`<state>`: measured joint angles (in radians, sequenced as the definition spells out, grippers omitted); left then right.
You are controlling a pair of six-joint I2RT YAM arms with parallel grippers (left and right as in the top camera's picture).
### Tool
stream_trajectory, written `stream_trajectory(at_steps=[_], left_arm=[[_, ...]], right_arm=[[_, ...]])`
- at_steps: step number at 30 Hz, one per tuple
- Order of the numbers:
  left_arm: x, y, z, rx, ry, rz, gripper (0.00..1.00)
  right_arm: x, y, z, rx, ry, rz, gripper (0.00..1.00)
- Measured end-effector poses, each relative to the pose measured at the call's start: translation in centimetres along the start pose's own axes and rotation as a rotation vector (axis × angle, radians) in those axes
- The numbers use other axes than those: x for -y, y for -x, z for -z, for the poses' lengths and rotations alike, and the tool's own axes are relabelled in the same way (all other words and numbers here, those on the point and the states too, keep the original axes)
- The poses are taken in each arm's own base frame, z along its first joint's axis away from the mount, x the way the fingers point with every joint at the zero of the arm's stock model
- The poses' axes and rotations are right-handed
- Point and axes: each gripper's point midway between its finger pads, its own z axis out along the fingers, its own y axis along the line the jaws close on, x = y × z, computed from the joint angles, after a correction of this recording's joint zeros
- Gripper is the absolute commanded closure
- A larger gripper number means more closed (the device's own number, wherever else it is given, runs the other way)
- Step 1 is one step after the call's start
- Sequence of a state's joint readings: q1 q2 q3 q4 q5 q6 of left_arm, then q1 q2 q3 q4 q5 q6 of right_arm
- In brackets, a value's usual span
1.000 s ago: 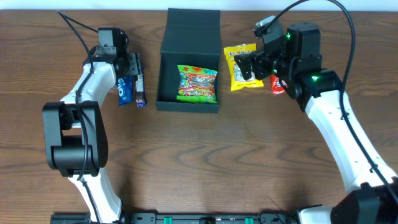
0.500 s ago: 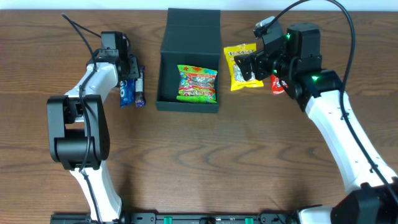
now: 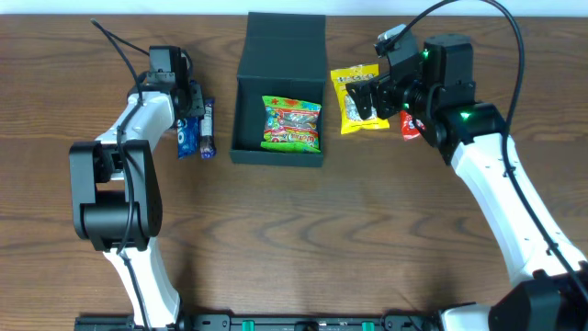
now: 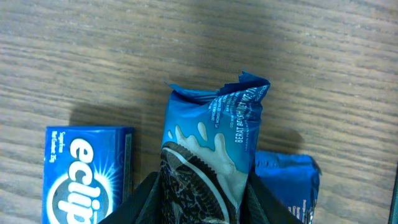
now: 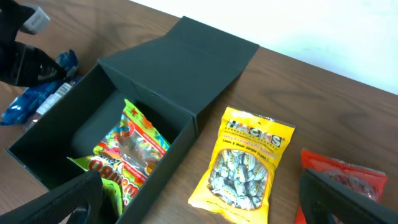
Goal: Pack container
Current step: 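Lower the Oreo pack into the box's left side and release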
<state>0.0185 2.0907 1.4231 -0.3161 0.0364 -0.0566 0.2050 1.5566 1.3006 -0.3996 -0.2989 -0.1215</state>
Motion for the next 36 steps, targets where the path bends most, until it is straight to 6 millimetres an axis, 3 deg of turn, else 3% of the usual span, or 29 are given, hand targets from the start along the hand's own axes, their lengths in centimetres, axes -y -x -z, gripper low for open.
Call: stream_trajectory(at_steps=[3, 8, 12, 15, 17, 20, 24, 27, 31, 36], left_arm=[[0.0, 0.3, 0.4, -0.012, 0.003, 0.0, 0.94], [0.3, 3.2, 3.1, 0.051, -0.002, -0.001, 0.94], [1.3, 6.0, 7.5, 0.152, -0.016, -0.004, 0.94], [3.5, 6.9, 10.2, 0.196, -0.047, -0.014, 0.94], [5.2, 6.5, 10.7, 0.191, -0.067, -0.025, 0.94], [9.5, 5.1, 11.0, 0.166, -0.119, -0.047, 0.94], [14.8, 3.5, 11.7, 0.161, -0.186, -0.08, 0.94], [17.6, 2.6, 12.3, 0.167, -0.213, -0.111, 0.94], [19.2, 1.7, 12.4, 0.164, -0.212, -0.132, 0.94], [18.5, 1.5, 11.2, 0.154, -0.165, -0.112, 0.94]], right_arm=[[0.0, 0.0, 0.0, 0.0, -0.001, 0.0, 0.01], [0.6, 0.0, 0.1, 0.001, -0.011, -0.008, 0.01], [1.6, -0.1, 0.3, 0.002, -0.034, -0.028, 0.01], [2.9, -0.2, 0.6, 0.002, -0.069, -0.064, 0.01], [3.6, -0.3, 0.8, 0.003, -0.086, -0.079, 0.01], [4.8, -0.5, 1.1, 0.004, -0.115, -0.1, 0.01], [5.0, -0.5, 1.1, 0.004, -0.121, -0.106, 0.01], [5.0, -0.5, 1.1, 0.004, -0.121, -0.108, 0.01], [5.0, -0.6, 1.1, -0.002, -0.121, -0.11, 0.01], [4.8, -1.3, 1.1, -0.029, -0.118, -0.119, 0.01]])
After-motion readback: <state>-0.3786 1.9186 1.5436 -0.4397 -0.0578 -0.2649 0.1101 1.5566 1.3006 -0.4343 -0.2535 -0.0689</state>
